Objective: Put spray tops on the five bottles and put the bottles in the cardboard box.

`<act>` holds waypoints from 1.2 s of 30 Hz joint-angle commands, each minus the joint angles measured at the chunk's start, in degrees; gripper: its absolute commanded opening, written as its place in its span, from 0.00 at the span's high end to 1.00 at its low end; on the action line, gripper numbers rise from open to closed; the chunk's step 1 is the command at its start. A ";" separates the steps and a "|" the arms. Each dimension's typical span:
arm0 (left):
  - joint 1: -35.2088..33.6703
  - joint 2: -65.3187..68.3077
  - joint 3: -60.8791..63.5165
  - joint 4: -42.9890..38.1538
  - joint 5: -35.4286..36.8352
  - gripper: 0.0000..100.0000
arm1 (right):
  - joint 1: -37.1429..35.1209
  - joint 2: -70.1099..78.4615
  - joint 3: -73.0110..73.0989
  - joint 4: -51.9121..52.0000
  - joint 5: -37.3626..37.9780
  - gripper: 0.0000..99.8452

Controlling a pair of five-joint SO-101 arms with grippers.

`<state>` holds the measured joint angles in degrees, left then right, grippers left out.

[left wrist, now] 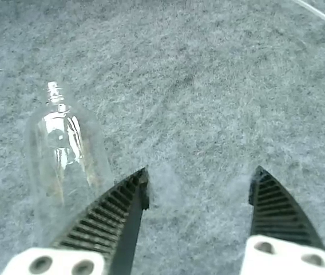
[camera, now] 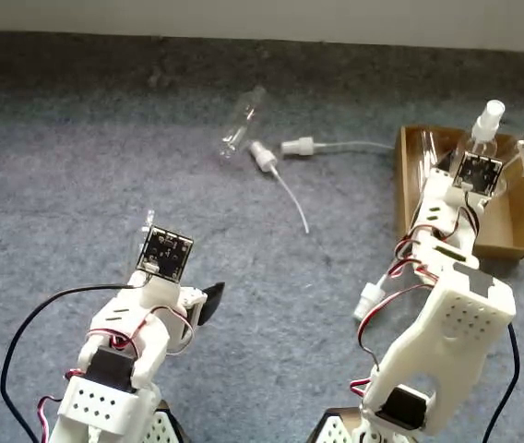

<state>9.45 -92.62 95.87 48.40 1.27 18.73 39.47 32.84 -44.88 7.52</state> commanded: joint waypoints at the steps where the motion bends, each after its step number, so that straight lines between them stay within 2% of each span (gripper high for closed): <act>1: 0.04 -0.48 -0.22 -1.41 -0.44 0.75 | -0.66 1.63 2.24 3.38 1.49 0.81; 22: 0.04 -0.48 -0.22 -1.41 -0.44 0.75 | -0.84 1.89 2.51 3.38 1.58 0.81; 26: 0.04 -0.48 -0.22 -1.41 -0.44 0.75 | -0.92 1.98 2.51 3.38 5.36 0.81; 36: 0.04 -0.48 -0.22 -1.41 -0.44 0.75 | -1.36 2.07 2.68 3.65 5.80 0.81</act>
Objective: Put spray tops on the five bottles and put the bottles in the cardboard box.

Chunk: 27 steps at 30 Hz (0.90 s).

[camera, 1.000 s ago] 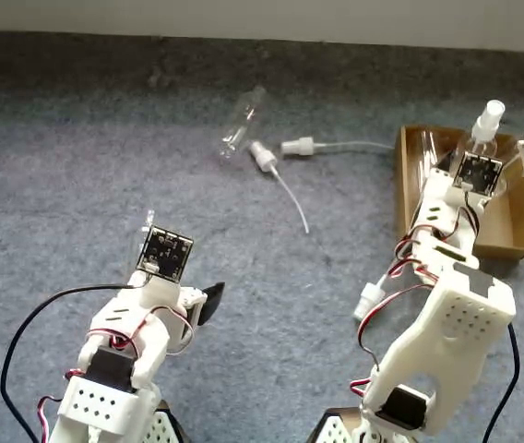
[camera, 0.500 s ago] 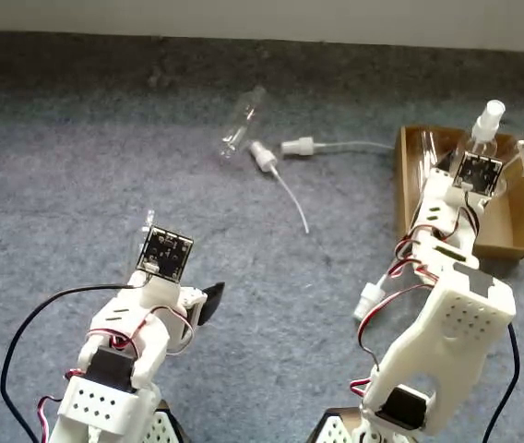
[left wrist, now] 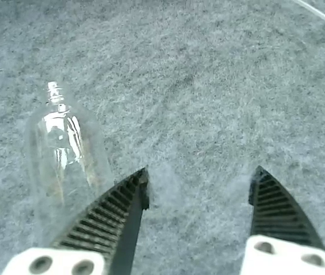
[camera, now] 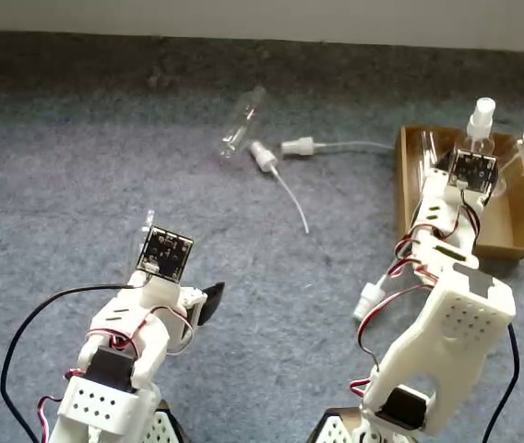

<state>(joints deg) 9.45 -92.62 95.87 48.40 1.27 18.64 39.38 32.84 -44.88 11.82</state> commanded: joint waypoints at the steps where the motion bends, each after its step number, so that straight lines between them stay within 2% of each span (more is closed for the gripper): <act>1: 0.04 -0.48 -0.22 -1.41 -0.44 0.75 | -1.36 2.15 2.68 3.65 1.49 0.81; 27: 0.04 -0.48 -0.04 -2.46 -0.44 0.75 | -0.92 1.63 5.67 3.65 1.76 0.81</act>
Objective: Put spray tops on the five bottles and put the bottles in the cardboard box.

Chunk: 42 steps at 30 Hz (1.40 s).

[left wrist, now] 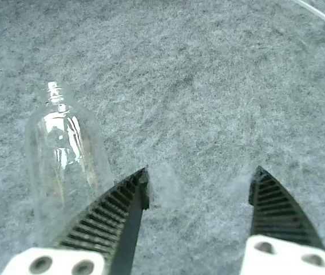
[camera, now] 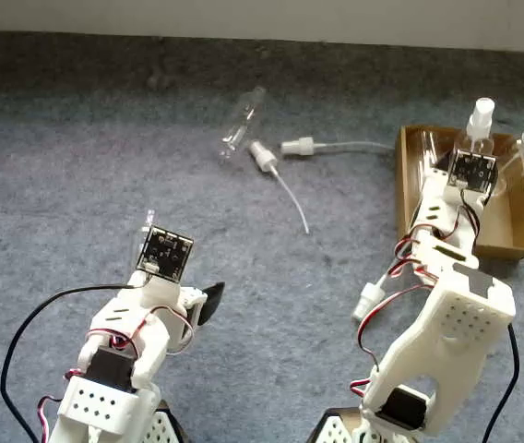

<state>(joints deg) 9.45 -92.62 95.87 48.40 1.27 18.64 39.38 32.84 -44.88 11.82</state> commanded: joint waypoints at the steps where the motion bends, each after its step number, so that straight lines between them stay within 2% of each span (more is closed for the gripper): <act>1: 0.04 -0.48 0.13 -2.64 -0.44 0.75 | -0.92 1.63 5.67 3.65 2.90 0.81; 5: 0.04 -0.48 0.84 -4.22 -0.44 0.75 | -0.92 1.63 6.20 3.65 8.53 0.81; 36: 0.04 -0.48 0.84 -4.13 -0.44 0.75 | 1.27 1.98 9.80 3.65 8.88 0.81; 42: 0.04 -0.48 0.84 -4.13 -0.44 0.75 | 1.27 2.07 9.80 3.65 8.88 0.73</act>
<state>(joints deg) 9.45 -92.62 96.13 45.58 1.27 18.46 38.77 34.24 -44.88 19.12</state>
